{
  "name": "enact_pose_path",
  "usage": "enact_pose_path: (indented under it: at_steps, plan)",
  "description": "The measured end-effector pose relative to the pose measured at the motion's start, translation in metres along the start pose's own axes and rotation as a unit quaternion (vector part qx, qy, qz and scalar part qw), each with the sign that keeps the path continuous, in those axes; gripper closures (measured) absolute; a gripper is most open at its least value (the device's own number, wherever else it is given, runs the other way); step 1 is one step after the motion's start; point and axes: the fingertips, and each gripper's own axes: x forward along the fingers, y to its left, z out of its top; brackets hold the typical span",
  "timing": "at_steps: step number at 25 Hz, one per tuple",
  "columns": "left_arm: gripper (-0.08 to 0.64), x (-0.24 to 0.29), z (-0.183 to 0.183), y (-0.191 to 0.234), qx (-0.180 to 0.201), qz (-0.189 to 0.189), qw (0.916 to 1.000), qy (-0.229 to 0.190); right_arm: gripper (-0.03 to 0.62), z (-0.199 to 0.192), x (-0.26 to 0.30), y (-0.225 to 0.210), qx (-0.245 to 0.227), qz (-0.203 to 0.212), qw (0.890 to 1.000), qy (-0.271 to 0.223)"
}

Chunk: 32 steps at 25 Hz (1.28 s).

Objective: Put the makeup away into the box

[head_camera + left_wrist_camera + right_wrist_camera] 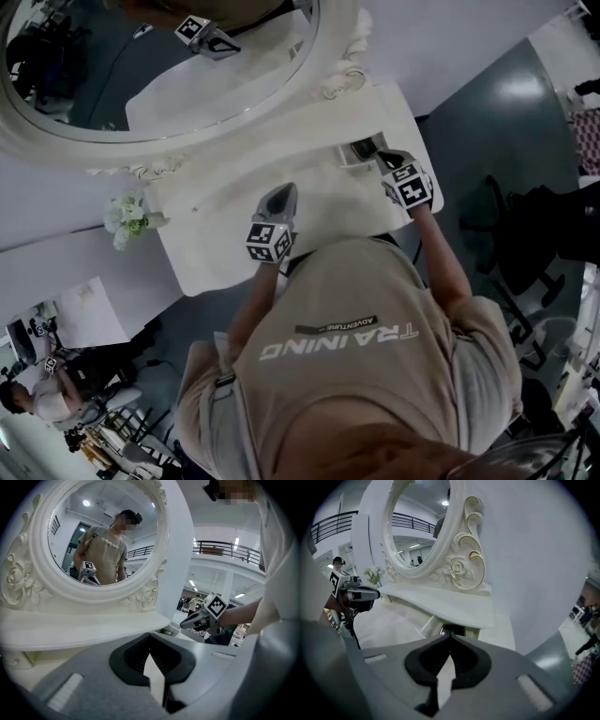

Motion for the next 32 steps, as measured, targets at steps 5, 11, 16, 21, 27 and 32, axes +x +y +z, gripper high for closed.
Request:
enact_pose_path:
  at_steps: [5,11,16,21,27,32]
  plan:
    - [0.560,0.006,-0.021,-0.009,0.005,-0.042,0.9989,0.018,0.589,-0.018,-0.001,0.021,-0.005,0.007,1.000,-0.015]
    - [0.560,0.025,-0.016,-0.021,0.019,-0.065,0.9976,0.015,0.589,-0.013,-0.012,0.033,-0.015,0.024,0.997,-0.070]
    - [0.560,0.039,0.010,-0.041,0.034,-0.046,0.9983,-0.007,0.589,-0.008,-0.023,0.020,-0.032,0.045,0.993,-0.107]
    - [0.560,0.052,0.027,-0.070,0.059,-0.024,0.9976,-0.025,0.589,0.011,-0.042,0.009,-0.061,0.065,0.981,-0.170]
    - [0.560,0.060,0.057,-0.098,0.084,0.011,0.9943,-0.065,0.589,0.047,-0.084,0.012,-0.090,0.118,0.954,-0.260]
    - [0.560,0.046,0.080,-0.116,0.097,0.028,0.9914,-0.083,0.589,0.073,-0.125,0.026,-0.105,0.160,0.935,-0.299]
